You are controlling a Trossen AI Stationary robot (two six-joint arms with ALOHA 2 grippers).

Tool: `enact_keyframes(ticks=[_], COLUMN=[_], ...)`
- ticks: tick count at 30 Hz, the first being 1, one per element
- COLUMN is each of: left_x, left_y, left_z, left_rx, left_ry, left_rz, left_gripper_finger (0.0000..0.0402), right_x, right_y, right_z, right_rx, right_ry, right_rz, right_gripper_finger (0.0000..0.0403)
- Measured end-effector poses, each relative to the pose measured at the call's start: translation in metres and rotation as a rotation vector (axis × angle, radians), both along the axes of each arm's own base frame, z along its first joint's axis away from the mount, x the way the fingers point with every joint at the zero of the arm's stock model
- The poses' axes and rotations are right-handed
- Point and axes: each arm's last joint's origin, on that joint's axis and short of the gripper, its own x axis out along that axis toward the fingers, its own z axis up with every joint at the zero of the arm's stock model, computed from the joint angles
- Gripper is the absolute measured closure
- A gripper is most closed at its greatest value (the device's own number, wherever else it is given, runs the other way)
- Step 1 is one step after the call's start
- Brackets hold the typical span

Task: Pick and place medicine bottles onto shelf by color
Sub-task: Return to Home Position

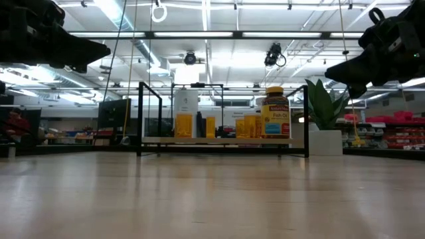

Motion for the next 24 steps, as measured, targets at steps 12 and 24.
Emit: enact_keyframes(ticks=[12,24], left_x=[0.0000,0.0000], left_y=[0.0000,0.0000], left_z=[0.0000,0.0000], left_rx=[0.000,0.000], left_ry=[0.000,0.000], left_rz=[0.000,0.000], left_gripper_finger=[0.0318,0.0311], right_x=[0.0000,0.0000], right_y=[0.0000,0.0000], right_z=[0.0000,0.0000], right_rx=[0.000,0.000], right_ry=[0.000,0.000], right_rz=[0.000,0.000], right_gripper_finger=[0.0346,0.0346])
